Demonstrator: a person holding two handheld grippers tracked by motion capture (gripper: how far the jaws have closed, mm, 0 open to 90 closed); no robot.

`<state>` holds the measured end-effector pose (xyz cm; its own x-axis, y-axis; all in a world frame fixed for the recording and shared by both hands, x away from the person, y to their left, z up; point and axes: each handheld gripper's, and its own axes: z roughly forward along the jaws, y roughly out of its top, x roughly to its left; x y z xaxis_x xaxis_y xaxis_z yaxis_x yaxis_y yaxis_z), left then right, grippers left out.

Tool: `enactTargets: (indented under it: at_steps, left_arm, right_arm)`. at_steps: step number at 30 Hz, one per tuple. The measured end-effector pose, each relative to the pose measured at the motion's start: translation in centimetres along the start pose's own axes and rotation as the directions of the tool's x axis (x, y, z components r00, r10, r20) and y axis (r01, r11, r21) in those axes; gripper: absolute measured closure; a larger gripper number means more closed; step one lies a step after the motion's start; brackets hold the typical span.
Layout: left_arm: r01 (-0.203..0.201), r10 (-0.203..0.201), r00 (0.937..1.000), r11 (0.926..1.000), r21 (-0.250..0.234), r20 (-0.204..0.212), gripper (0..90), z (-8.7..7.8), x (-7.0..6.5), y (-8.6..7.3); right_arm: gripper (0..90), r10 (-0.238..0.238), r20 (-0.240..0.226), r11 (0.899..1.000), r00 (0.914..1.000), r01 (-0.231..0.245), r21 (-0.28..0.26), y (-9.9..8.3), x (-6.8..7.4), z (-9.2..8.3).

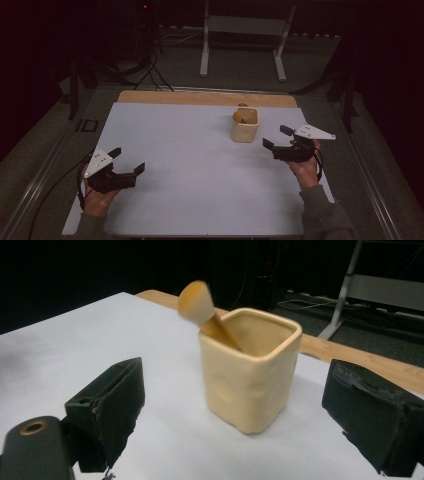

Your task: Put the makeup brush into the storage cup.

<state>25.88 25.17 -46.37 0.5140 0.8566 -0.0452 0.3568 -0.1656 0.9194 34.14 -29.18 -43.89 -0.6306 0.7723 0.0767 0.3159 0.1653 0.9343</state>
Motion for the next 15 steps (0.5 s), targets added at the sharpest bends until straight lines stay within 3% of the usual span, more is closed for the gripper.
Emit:
enactTargets:
  at_steps: [15]
  left_arm:
    - [0.006, -0.006, 0.9996, 0.9999, -0.009, -0.026, 4.1, -0.9, 0.6, -0.2]
  right_arm:
    - [9.7, -0.047, 0.015, 0.999, 0.9988, 0.047, 0.016, -2.5, 1.5, -1.9]
